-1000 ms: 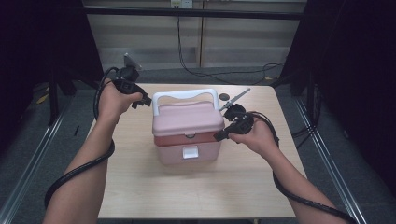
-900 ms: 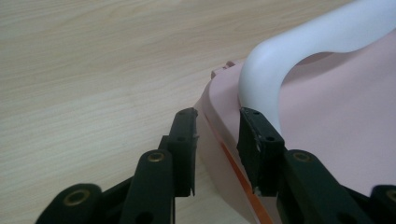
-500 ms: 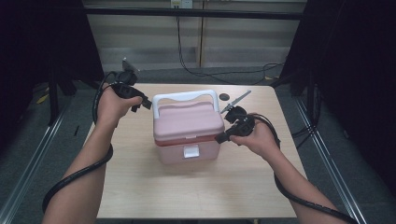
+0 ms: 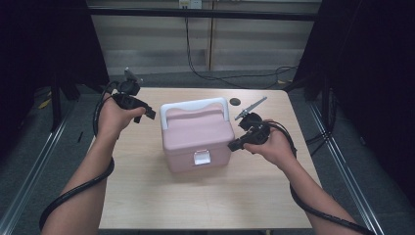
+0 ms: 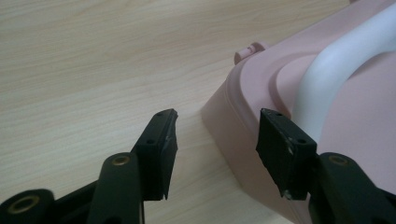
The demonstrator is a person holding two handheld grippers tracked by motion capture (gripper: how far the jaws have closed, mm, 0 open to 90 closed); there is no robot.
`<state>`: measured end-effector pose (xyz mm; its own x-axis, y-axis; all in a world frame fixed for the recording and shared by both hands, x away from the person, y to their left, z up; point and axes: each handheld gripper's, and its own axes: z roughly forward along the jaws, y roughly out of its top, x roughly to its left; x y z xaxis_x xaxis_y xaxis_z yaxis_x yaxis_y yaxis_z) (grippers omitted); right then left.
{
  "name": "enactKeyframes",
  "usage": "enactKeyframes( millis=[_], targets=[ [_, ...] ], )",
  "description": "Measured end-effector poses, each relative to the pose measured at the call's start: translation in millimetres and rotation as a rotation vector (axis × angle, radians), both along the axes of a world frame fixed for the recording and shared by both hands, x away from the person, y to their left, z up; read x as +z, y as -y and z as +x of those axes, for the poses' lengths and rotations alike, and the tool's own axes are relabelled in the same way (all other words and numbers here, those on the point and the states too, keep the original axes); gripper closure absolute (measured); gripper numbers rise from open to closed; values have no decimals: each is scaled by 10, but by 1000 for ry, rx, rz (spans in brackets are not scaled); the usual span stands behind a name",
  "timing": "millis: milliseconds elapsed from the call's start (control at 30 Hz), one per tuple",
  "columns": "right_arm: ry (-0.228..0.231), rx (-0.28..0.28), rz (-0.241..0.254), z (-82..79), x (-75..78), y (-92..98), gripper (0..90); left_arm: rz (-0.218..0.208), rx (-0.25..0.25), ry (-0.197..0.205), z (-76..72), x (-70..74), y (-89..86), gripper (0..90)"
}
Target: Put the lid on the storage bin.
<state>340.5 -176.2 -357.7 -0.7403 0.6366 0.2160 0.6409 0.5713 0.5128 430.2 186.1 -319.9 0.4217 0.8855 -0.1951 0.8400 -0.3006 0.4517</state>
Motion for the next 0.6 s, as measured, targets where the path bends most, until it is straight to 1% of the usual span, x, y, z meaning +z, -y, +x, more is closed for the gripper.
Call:
enactKeyframes(
  millis=[33,67,100,200,267,333,433,500,533,567,600],
  targets=[
    [0,-3,2,-4,-1,10,820,-2,5,5,-6,-12,-4,449],
    [5,-2,1,-10,-4,20,808,3,-2,5,-10,-21,-16,439],
    [7,-8,-3,-14,-10,31,783,-1,2,12,-17,-36,-22,427],
    [11,-15,-4,-28,-31,63,722,5,2,13,-26,-61,-40,386],
    [13,-19,3,-38,-35,86,695,13,-4,26,-35,-94,-78,359],
    [16,-29,8,-44,-44,114,658,13,5,32,-46,-119,-92,335],
    [22,-42,16,-54,-60,144,591,17,-2,40,-61,-151,-121,309],
    [21,-44,11,-60,-72,155,547,20,-8,39,-72,-167,-140,292],
    [22,-50,13,-62,-79,161,529,18,-3,48,-78,-180,-146,285],
    [27,-52,20,-65,-85,168,524,22,-10,54,-84,-185,-158,276],
    [26,-50,20,-71,-91,173,509,20,-6,53,-94,-193,-163,273]
  ],
)
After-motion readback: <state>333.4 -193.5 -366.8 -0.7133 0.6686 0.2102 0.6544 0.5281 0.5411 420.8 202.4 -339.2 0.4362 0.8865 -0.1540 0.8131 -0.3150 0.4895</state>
